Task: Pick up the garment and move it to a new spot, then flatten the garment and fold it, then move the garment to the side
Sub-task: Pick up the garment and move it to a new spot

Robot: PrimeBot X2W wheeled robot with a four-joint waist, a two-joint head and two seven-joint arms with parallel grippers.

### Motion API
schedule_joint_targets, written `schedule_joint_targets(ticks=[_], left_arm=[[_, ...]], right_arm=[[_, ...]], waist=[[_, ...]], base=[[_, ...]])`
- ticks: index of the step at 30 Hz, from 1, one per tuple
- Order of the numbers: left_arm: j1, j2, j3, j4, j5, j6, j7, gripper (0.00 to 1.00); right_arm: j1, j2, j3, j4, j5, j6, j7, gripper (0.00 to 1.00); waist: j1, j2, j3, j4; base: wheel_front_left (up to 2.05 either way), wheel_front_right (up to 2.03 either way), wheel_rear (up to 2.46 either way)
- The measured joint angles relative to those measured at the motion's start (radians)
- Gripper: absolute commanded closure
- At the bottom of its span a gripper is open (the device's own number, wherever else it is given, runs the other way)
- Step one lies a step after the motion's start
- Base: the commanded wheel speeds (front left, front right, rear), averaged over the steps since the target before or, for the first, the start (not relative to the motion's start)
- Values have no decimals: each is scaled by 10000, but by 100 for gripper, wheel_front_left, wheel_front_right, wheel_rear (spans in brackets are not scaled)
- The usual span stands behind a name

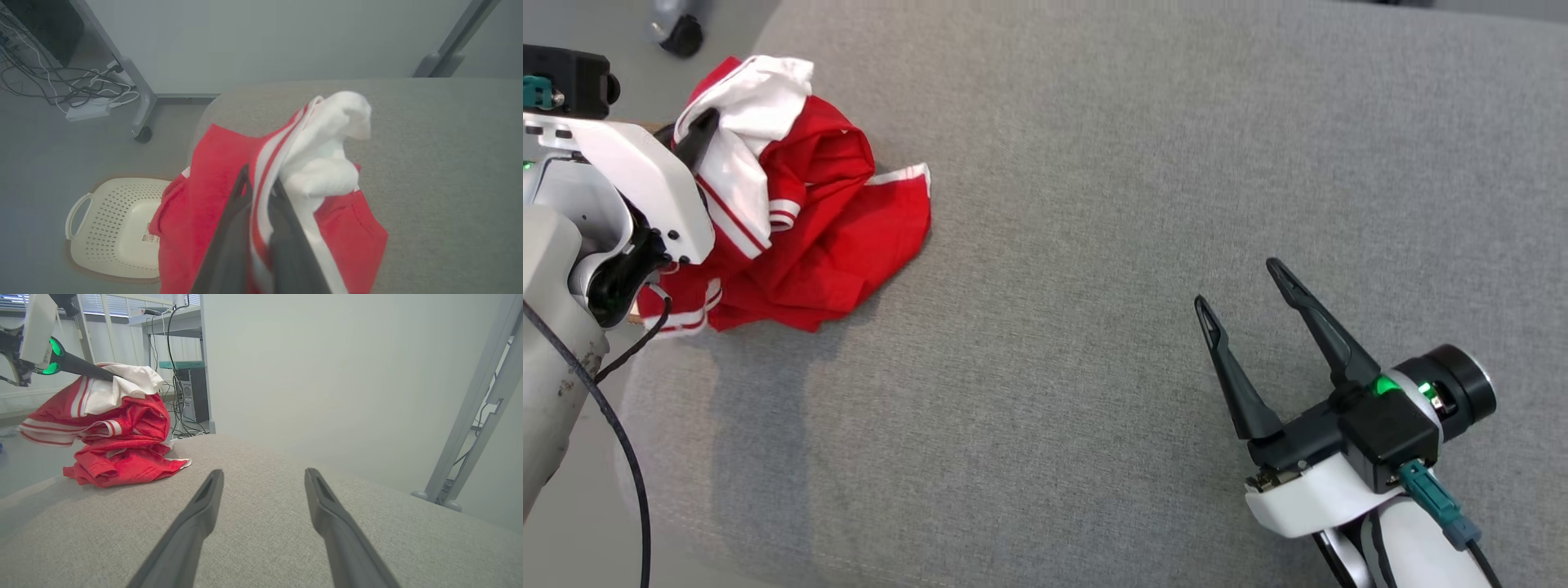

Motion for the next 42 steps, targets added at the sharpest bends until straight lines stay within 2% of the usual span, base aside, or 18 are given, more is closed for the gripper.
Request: schedule_joint_targets(ticks=[8,14,22,29,34,39,42], left_arm=[[30,192,222,-280,75,4,-1505,100],[207,293,428,-742,146,182,-2433,100],[580,499,660,-1810,209,575,-3181,100],[905,577,1511,-3440,441,1034,-3591,100],[1760,232,2997,-5166,1174,1381,-3618,100],[2757,-686,4115,-6590,2023,1546,-3622,100],[3126,-1164,4351,-7076,2387,1572,-3622,100]], right_arm=[[394,79,-6,399,207,0,-192,0],[578,113,-6,589,360,0,-295,0],[795,130,96,679,679,0,-366,0],[932,134,75,685,830,0,-403,0],[925,140,-334,612,890,0,-431,0],[867,142,-894,531,713,0,-443,0],[854,144,-1156,433,644,0,-445,0]], waist=[[0,0,-997,227],[0,0,-1713,310],[0,0,-2342,266],[0,0,-2541,-10],[0,0,-2661,-400],[0,0,-2741,-896],[0,0,-2796,-1240]], base=[[0,0,0],[0,0,0],[0,0,0],[0,0,0],[0,0,0],[0,0,0],[0,0,0]])
